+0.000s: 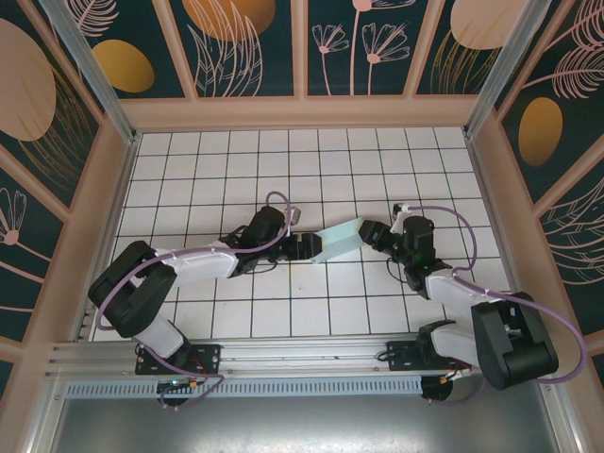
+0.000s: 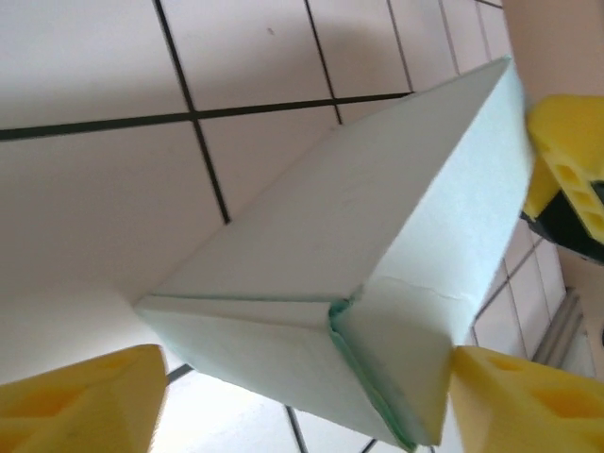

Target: Fold the paper box

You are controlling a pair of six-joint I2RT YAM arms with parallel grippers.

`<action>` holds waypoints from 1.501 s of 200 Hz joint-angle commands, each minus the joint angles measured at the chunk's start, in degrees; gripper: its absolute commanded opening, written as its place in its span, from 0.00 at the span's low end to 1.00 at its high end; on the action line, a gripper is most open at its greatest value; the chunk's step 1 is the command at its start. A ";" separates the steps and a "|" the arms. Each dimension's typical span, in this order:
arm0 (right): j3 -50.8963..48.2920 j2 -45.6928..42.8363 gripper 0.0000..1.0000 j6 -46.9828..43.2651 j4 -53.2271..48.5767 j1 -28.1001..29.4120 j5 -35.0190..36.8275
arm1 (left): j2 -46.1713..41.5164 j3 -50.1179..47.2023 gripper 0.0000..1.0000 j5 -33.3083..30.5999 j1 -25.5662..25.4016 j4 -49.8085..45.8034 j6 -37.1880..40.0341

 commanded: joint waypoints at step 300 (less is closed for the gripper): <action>-3.00 -15.66 0.67 -2.45 -9.93 -10.56 -3.49 | 22.76 41.17 0.33 -4.83 -5.59 -32.57 59.49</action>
